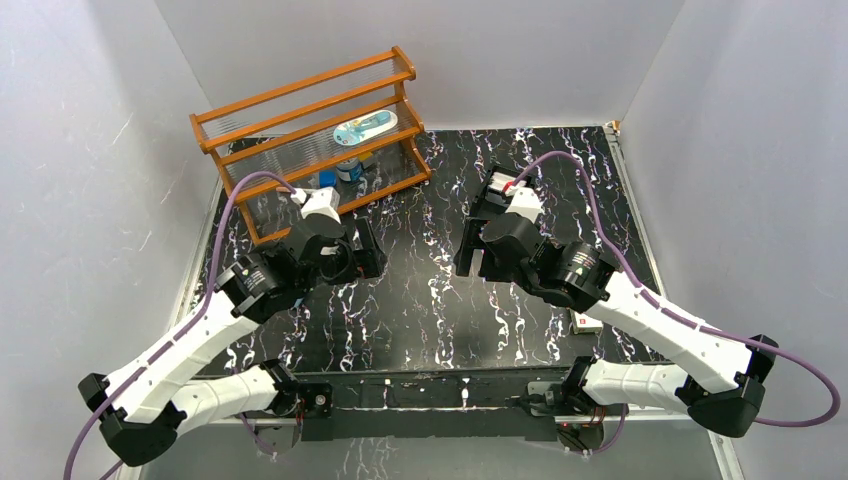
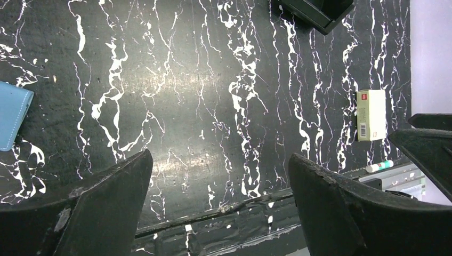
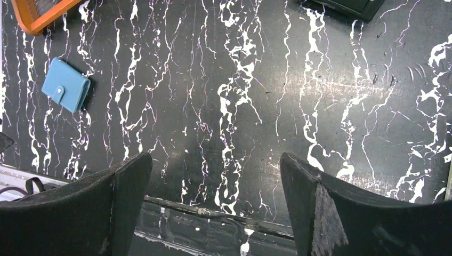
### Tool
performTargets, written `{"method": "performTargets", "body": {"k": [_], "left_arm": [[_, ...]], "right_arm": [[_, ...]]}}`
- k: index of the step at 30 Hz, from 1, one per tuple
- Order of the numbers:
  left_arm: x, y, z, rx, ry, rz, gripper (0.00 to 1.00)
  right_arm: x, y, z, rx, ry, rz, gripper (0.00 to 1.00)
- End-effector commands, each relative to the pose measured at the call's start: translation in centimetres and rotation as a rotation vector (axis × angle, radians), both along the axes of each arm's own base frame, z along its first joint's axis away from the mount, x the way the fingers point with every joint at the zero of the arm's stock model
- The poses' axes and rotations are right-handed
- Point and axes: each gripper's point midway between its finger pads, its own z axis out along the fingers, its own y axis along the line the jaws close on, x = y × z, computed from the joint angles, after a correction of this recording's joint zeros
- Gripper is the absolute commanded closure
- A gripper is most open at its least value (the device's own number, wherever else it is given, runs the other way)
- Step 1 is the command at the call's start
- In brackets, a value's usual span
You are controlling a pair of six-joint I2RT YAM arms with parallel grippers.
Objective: Put the credit cards into the card holder
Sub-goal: Move the card holder to the center of the board.
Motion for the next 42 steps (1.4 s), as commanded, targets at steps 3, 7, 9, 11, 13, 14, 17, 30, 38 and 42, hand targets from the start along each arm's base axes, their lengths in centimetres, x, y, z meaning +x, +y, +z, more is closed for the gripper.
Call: {"method": "performTargets", "body": {"k": [3,7,9,11,13,14,17,30,38,42], "left_arm": [[1.0,1.5,-0.3,0.084,-0.03,0.062,0.01],[1.6,2.7,-2.0,0.148,-0.023,0.132,0.03],[1.9,4.6,-3.1,0.199,-0.014,0.257,0.06],[2.1,6.7,-4.0,0.254,0.02,0.386,0.09],[2.6,8.2,-5.3,0.299,0.081,0.463,0.11],[2.9,9.1,-6.0,0.294,0.126,0.504,0.12],[3.7,11.8,-8.0,0.209,0.242,0.616,0.1],[4.9,18.7,-14.5,0.213,0.404,0.957,0.23],[7.5,17.8,-17.8,0.203,0.451,0.829,0.22],[7.7,17.0,-19.8,0.234,0.526,0.747,0.21]], "right_arm": [[0.7,-0.3,2.5,0.051,-0.055,-0.039,0.02],[0.8,-0.4,2.5,0.045,-0.059,-0.045,0.02],[0.8,-0.4,2.6,0.05,-0.06,-0.044,0.02],[0.7,-0.3,2.6,0.054,-0.057,-0.039,0.02],[0.5,-0.2,2.6,0.061,-0.052,-0.031,0.02],[0.5,-0.1,2.5,0.063,-0.053,-0.028,0.02],[0.7,0.1,2.3,0.056,-0.068,-0.006,0.02],[-0.2,1.2,4.0,0.172,-0.134,0.09,0.02],[-0.1,-0.2,4.6,0.174,-0.197,0.075,0.02],[0.1,-0.6,4.7,0.144,-0.215,0.078,0.02]]}}
